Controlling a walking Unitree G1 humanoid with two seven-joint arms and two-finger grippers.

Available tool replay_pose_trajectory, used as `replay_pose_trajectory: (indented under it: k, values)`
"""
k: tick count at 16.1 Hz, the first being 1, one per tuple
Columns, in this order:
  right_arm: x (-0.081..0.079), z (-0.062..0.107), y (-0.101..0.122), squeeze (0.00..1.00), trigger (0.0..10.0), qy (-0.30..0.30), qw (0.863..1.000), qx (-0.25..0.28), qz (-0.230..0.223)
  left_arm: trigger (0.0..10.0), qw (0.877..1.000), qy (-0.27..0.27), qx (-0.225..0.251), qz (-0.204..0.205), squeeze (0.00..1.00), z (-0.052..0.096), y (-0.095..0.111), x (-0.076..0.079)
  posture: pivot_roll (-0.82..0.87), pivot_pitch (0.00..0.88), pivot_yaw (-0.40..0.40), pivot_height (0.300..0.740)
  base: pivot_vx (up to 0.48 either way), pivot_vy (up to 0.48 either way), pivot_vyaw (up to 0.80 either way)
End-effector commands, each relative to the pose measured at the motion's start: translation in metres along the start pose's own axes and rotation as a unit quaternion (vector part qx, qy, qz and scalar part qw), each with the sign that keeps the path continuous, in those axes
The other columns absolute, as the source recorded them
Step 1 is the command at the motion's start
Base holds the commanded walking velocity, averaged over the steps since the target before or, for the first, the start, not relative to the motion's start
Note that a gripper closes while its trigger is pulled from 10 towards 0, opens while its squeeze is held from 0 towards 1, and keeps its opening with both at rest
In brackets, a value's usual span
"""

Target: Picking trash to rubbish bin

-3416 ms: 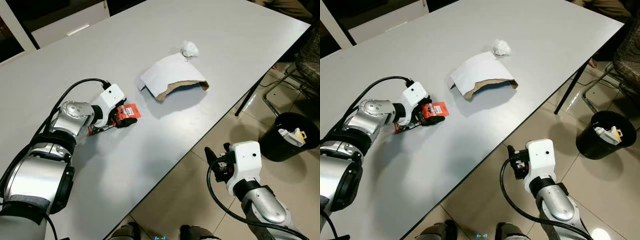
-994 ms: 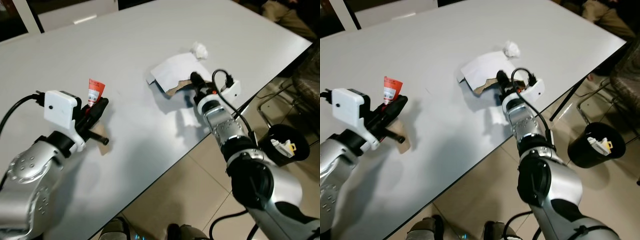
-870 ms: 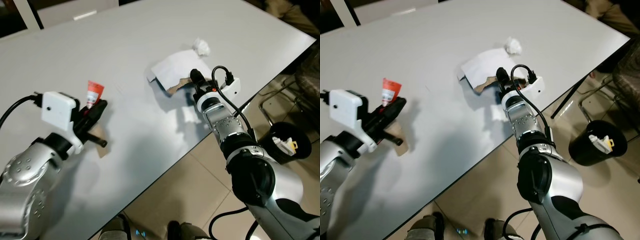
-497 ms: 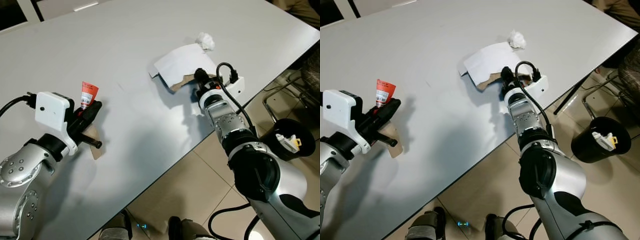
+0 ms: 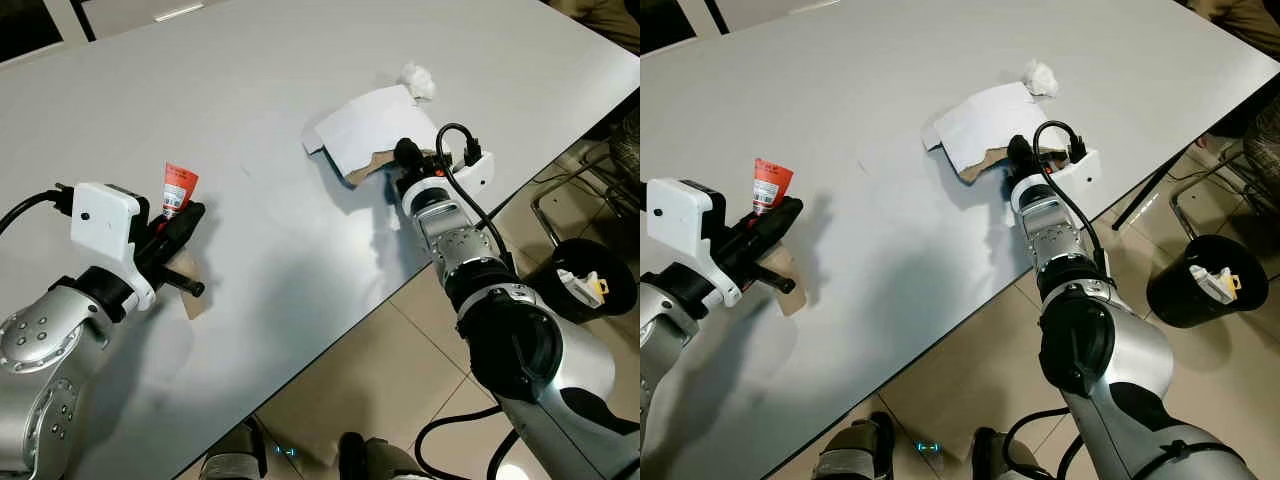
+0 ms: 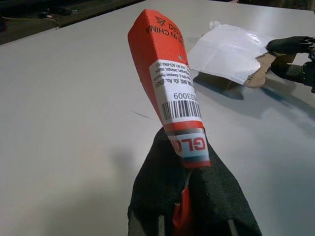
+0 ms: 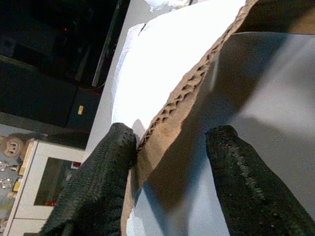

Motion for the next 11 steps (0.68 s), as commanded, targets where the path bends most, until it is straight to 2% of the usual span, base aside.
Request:
replay_pose_trajectory:
  k: [1, 7, 10, 11]
  values:
    - [-0.003, -0.002, 0.006, 0.0, 0.0, 0.006, 1.0, 0.012, -0.004, 0.0, 1.0, -0.006, -0.003, -0.004, 0.0, 0.0, 0.001, 0.003, 0.21, 0.226, -0.062, 0.74, 0.0, 0.0, 0.0]
    - [-0.006, -0.002, 0.012, 0.0, 0.0, 0.026, 0.999, 0.025, -0.001, 0.0, 1.0, 0.004, 0.001, 0.0, 0.0, -0.004, -0.002, -0.001, 0.19, 0.199, -0.061, 0.74, 0.0, 0.0, 0.0]
    - [-0.009, -0.002, 0.017, 0.0, 0.0, 0.051, 0.998, 0.037, 0.005, 0.0, 1.0, 0.012, 0.004, 0.017, 0.0, -0.007, -0.009, 0.0, 0.15, 0.18, -0.054, 0.74, 0.0, 0.0, 0.0]
    - [-0.01, -0.001, 0.021, 0.0, 0.0, 0.067, 0.997, 0.044, 0.006, 0.0, 0.999, 0.011, 0.005, 0.035, 0.0, -0.012, -0.014, 0.003, 0.12, 0.166, -0.046, 0.74, 0.0, 0.0, 0.0]
Point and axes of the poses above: a point about 5 cm out from each wrist's last joint towards the gripper, its own z axis pointing back from the gripper into the wrist, its own y axis along the axis of the wrist's last joint, x = y × z, the point moved 2 cm from there along -z, pointing out of the wrist towards the gripper, and after that the axes turned 14 degrees about z, right-handed, at the moved point
